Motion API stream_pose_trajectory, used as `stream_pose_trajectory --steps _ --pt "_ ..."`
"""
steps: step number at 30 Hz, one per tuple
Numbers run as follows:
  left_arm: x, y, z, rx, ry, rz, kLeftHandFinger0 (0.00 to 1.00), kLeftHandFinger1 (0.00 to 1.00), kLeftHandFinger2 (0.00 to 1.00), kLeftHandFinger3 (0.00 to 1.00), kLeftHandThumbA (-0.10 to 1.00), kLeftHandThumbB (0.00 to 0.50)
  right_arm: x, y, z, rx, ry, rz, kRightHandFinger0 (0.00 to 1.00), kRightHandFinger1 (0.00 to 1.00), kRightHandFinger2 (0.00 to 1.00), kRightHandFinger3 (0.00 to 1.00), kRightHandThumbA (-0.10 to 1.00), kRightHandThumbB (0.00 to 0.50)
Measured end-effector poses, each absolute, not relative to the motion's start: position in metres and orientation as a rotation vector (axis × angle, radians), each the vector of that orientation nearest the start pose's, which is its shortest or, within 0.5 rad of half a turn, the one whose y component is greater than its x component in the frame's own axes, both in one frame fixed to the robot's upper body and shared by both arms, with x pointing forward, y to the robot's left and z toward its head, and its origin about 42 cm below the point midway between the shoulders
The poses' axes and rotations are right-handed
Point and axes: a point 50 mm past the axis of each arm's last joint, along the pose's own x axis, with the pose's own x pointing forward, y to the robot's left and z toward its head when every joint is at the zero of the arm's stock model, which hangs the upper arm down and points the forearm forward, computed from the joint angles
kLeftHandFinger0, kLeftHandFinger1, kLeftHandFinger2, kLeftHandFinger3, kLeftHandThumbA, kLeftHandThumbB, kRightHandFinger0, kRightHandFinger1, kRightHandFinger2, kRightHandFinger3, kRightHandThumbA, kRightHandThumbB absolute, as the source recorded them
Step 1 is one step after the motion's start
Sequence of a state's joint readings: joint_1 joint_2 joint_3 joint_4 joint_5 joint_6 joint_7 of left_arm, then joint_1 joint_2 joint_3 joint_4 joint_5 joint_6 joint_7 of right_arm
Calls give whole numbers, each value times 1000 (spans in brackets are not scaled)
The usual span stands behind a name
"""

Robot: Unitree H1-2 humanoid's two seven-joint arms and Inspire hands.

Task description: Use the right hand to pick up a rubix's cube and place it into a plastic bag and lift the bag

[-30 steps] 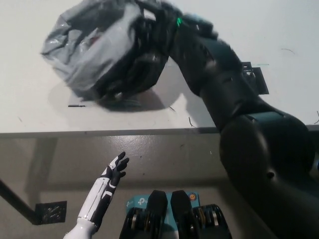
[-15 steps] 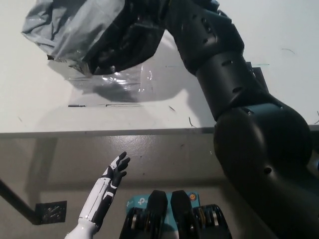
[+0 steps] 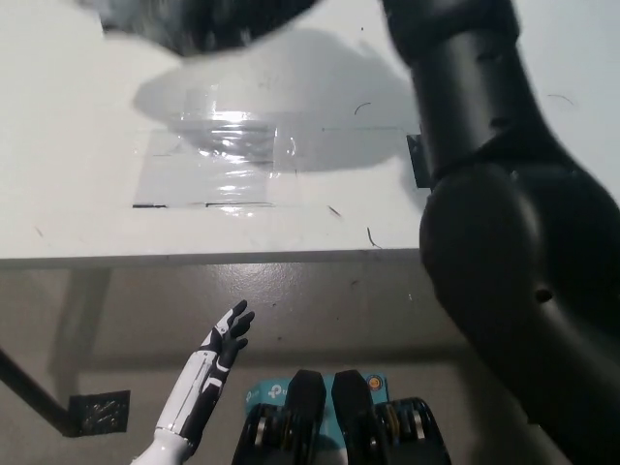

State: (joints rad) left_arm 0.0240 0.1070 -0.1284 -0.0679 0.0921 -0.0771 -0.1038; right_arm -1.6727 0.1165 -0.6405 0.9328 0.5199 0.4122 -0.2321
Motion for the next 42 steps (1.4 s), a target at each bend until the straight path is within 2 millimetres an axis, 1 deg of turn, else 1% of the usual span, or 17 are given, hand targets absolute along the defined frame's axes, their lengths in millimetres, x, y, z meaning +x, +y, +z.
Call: stream_pose_trajectory --steps 2,4,5,9,10,11,15,16,17,18,22,24,30,31,33,38,42 --pt "273 203 110 195 -110 -235 1000 1000 1000 1000 1000 64 542 -41 591 881 -63 390 0 96 637 1000 -100 85" --pt "273 203 110 195 -110 -236 1000 1000 1000 1000 1000 75 535 -47 608 895 -106 403 0 97 649 1000 -100 76" --pt "273 203 109 196 -110 -236 1000 1000 1000 1000 1000 78 525 -56 632 908 -168 421 0 105 662 1000 -100 65" --pt "273 204 109 197 -110 -235 1000 1000 1000 1000 1000 84 503 -69 672 934 -272 467 0 105 674 1000 -100 52" --pt "273 204 109 197 -110 -235 1000 1000 1000 1000 1000 84 503 -69 672 934 -272 467 0 106 672 1000 -100 53" --pt "273 204 109 197 -111 -235 1000 1000 1000 1000 1000 89 494 -74 686 938 -308 488 0 99 668 1000 -100 58" --pt "273 204 109 198 -111 -235 1000 1000 993 1000 1000 85 489 -79 693 952 -317 501 0 132 697 1000 -100 69" --pt "273 204 109 198 -111 -235 1000 1000 998 1000 1000 84 489 -79 693 956 -315 504 0 142 702 1000 -100 59" --pt "273 204 109 198 -111 -235 1000 1000 1000 1000 1000 74 489 -80 693 962 -312 506 0 182 770 1000 -100 18" --pt "273 204 109 198 -111 -235 1000 1000 1000 1000 1000 72 489 -80 692 968 -308 507 0 193 780 1000 -100 14" --pt "273 204 109 199 -111 -235 1000 1000 1000 1000 1000 65 497 -83 672 985 -266 489 0 208 764 1000 -100 17" --pt "273 204 109 199 -111 -235 1000 1000 969 1000 1000 64 503 -84 658 984 -241 472 0 238 764 1000 -100 52" --pt "273 204 109 201 -111 -235 1000 1000 994 1000 1000 86 521 -83 611 1009 -146 427 0 178 770 1000 -100 33" --pt "273 204 108 201 -109 -235 1000 1000 993 1000 1000 93 525 -80 596 1019 -116 420 0 178 766 1000 -100 33" --pt "273 204 108 202 -109 -235 1000 1000 978 1000 1000 69 531 -76 575 1030 -69 406 0 185 757 1000 -100 54" --pt "273 203 108 201 -109 -235 1000 1000 1000 1000 1000 71 545 -58 513 1054 85 365 0 149 732 1000 -100 23" --pt "273 203 108 202 -109 -235 1000 1000 999 1000 1000 81 555 -44 462 1064 215 327 0 149 729 1000 -100 39"
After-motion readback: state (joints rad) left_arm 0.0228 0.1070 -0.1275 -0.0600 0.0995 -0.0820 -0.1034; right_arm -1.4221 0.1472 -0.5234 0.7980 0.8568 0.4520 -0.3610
